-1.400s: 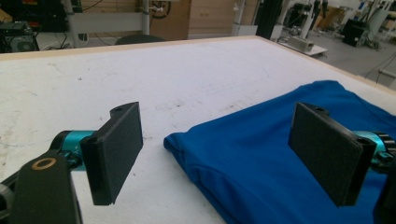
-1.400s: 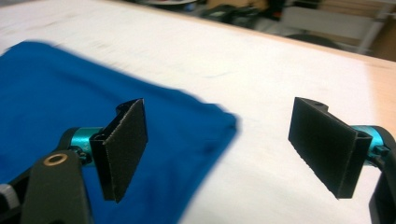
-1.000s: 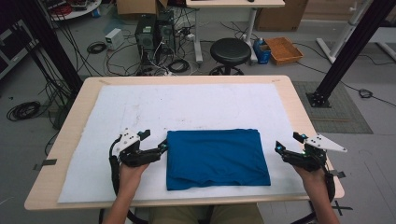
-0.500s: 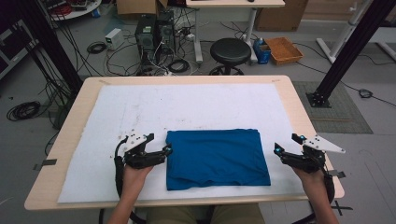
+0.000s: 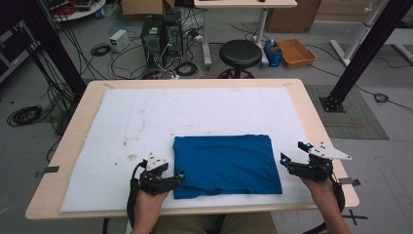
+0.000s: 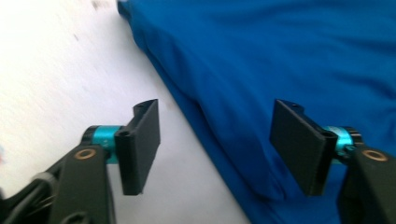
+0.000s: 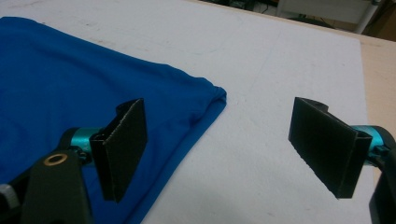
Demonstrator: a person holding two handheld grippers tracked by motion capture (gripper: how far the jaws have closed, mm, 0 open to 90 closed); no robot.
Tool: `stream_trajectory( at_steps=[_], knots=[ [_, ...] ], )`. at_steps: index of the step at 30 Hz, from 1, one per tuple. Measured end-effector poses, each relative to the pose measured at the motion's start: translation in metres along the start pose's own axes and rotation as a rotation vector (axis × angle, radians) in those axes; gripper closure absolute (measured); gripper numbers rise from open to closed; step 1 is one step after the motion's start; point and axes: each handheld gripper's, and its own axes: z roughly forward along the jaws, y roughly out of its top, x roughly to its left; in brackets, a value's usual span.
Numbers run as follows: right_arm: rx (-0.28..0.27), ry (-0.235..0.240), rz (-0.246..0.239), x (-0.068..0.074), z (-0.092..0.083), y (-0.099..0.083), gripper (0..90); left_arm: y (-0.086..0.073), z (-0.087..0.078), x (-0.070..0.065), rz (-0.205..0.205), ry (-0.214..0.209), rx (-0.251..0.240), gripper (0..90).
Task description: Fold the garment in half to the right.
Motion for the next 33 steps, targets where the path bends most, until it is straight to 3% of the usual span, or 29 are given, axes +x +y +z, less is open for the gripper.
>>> stream_trajectory(
  at_steps=[4, 6, 10, 14, 16, 18, 20, 25, 33],
  knots=[
    [0.006, 0.007, -0.001, 0.001, 0.001, 0.0, 19.3, -0.007, -0.001, -0.011, 0.09, 0.077, -0.005, 44.4],
    [0.014, 0.01, -0.003, 0.003, 0.003, 0.0, 19.3, -0.007, -0.001, -0.013, 0.097, 0.081, -0.006, 47.7],
    [0.025, 0.02, -0.007, 0.006, 0.006, 0.001, 19.3, -0.006, -0.001, -0.018, 0.122, 0.055, 0.007, 64.2],
    [0.023, 0.031, -0.006, 0.009, 0.008, 0.003, 19.3, -0.004, -0.001, -0.017, 0.085, 0.023, 0.023, 74.9],
    [0.013, 0.046, 0.015, 0.011, 0.01, 0.007, 19.3, -0.003, -0.001, -0.013, 0.038, -0.016, 0.028, 83.3],
    [-0.005, 0.066, 0.028, 0.016, 0.015, 0.015, 19.3, -0.002, -0.001, -0.01, 0.025, -0.037, 0.038, 84.7],
    [-0.014, 0.095, 0.02, 0.025, 0.02, 0.028, 19.3, -0.004, -0.001, -0.008, 0.002, -0.052, 0.028, 85.0],
    [-0.047, 0.184, -0.032, 0.053, 0.044, 0.062, 19.3, -0.008, -0.001, -0.013, 0.07, -0.024, 0.0, 84.6],
    [0.026, 0.28, -0.137, 0.108, 0.106, 0.111, 19.3, -0.006, -0.002, -0.008, 0.005, -0.054, 0.01, 84.7]
  ],
)
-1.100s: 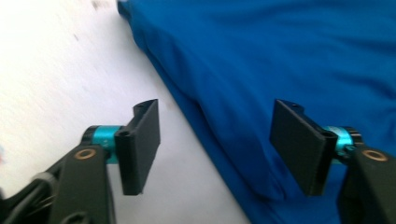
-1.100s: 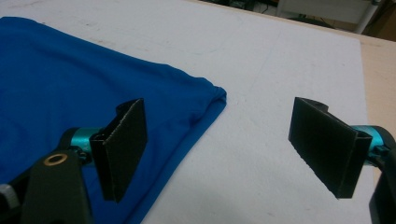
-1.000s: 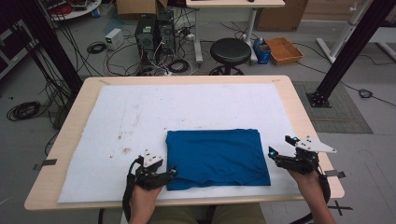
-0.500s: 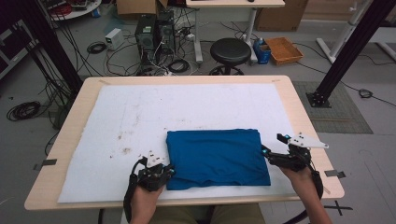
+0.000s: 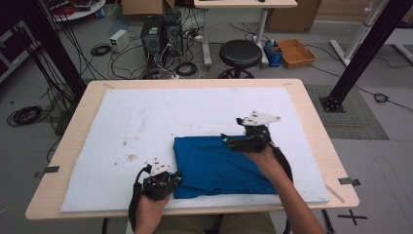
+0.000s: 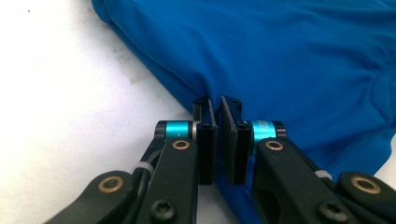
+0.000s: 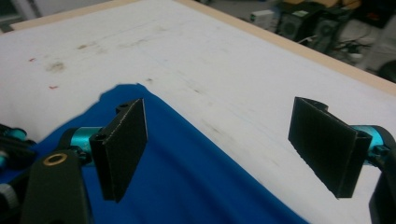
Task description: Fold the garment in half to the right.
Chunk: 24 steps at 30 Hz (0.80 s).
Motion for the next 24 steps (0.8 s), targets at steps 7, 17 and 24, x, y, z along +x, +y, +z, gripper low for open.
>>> stream_trajectory(
  at_steps=[7, 17, 24],
  knots=[
    [0.168, 0.083, -0.041, 0.027, 0.074, 0.027, 24.0, -0.001, 0.0, 0.004, -0.033, -0.025, -0.005, 84.7],
    [0.315, 0.088, -0.103, 0.059, 0.152, 0.025, 35.3, 0.0, 0.0, 0.008, -0.052, -0.05, -0.001, 84.6],
    [0.381, 0.115, -0.175, 0.069, 0.177, 0.027, 56.9, 0.0, 0.0, 0.009, -0.056, -0.055, -0.003, 84.7]
  ],
)
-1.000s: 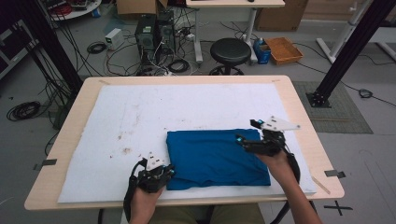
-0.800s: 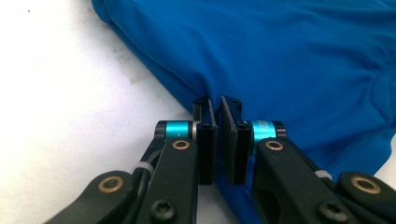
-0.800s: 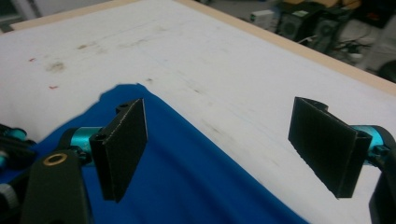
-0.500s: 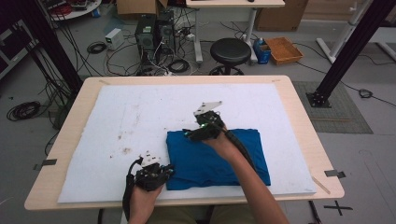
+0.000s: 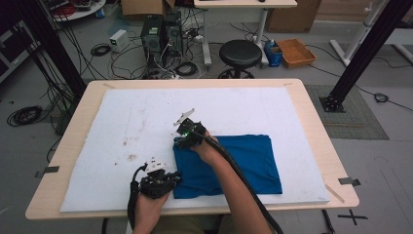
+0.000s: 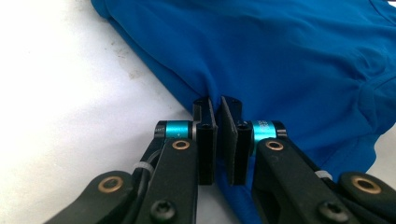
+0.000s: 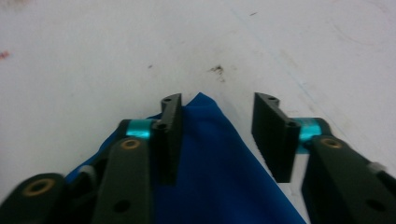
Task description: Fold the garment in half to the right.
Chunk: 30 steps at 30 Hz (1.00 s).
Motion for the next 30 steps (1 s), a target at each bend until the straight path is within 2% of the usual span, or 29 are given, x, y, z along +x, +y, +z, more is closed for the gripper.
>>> stream_trajectory(
  at_steps=[3, 6, 8, 11, 13, 16, 20, 24, 28, 30],
  knots=[
    [-0.009, 0.015, -0.042, 0.003, 0.003, 0.001, 69.6, 0.001, 0.0, -0.001, 0.012, 0.01, 0.005, 85.1],
    [-0.005, 0.037, -0.073, 0.006, 0.003, 0.001, 82.4, 0.004, -0.003, -0.001, -0.001, 0.004, -0.017, 85.5],
    [0.005, 0.038, -0.062, 0.007, 0.001, 0.001, 86.8, 0.005, -0.005, -0.001, -0.009, -0.003, -0.024, 85.4],
    [-0.008, 0.046, -0.033, 0.002, -0.005, 0.001, 88.1, 0.008, -0.01, -0.002, -0.016, -0.025, -0.051, 85.5],
    [-0.046, 0.052, -0.014, -0.002, -0.013, 0.0, 88.3, 0.01, -0.013, -0.003, -0.017, -0.059, -0.082, 85.5],
    [-0.098, 0.052, -0.013, -0.008, -0.029, -0.001, 88.3, 0.016, -0.016, -0.006, -0.028, -0.108, -0.126, 85.5],
    [-0.171, 0.061, 0.009, -0.019, -0.053, -0.01, 88.3, 0.027, -0.017, -0.016, -0.03, -0.205, -0.189, 85.5],
    [-0.215, 0.062, 0.037, -0.03, -0.072, -0.022, 88.3, 0.033, -0.012, -0.029, -0.02, -0.27, -0.191, 85.5],
    [-0.242, 0.041, 0.061, -0.042, -0.09, -0.035, 88.5, 0.043, 0.003, -0.038, -0.05, -0.345, -0.175, 85.5],
    [-0.254, 0.032, 0.076, -0.047, -0.099, -0.042, 88.5, 0.049, 0.011, -0.046, -0.05, -0.37, -0.17, 85.4]
  ],
)
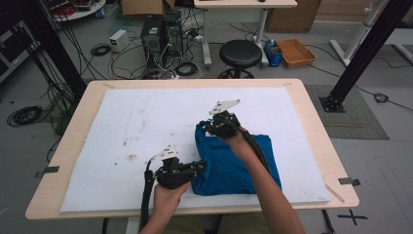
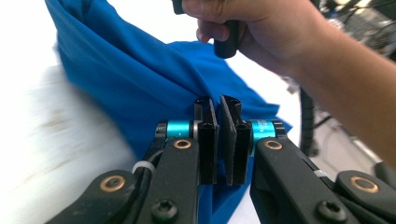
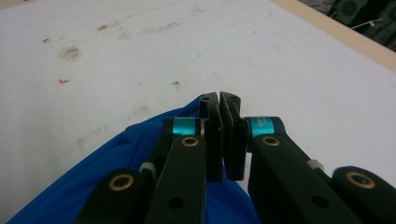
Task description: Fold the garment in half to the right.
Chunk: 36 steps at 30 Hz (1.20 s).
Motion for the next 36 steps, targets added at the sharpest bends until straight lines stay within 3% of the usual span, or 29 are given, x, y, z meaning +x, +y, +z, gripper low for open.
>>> stream_trajectory(
  at_steps=[7, 13, 25, 31, 34, 35, 36],
  knots=[
    [-0.043, -0.053, 0.047, -0.021, -0.035, -0.019, 88.7, 0.016, 0.033, -0.017, 0.024, -0.043, 0.042, 85.4],
    [-0.043, -0.112, 0.087, -0.038, -0.056, -0.041, 88.8, 0.022, 0.066, -0.026, 0.024, -0.071, 0.094, 85.4],
    [0.014, -0.224, 0.153, -0.061, -0.082, -0.088, 88.8, 0.018, 0.133, -0.04, 0.028, -0.088, 0.221, 85.1],
    [0.035, -0.279, 0.171, -0.07, -0.096, -0.103, 88.8, 0.014, 0.158, -0.049, 0.056, -0.11, 0.257, 84.7],
    [0.035, -0.302, 0.182, -0.072, -0.103, -0.109, 88.7, 0.014, 0.165, -0.055, 0.086, -0.126, 0.241, 82.3],
    [0.042, -0.313, 0.188, -0.072, -0.105, -0.111, 85.8, 0.015, 0.164, -0.055, 0.098, -0.118, 0.222, 77.3],
    [0.037, -0.334, 0.201, -0.073, -0.107, -0.114, 73.2, 0.016, 0.162, -0.055, 0.108, -0.111, 0.206, 69.7]
  ],
)
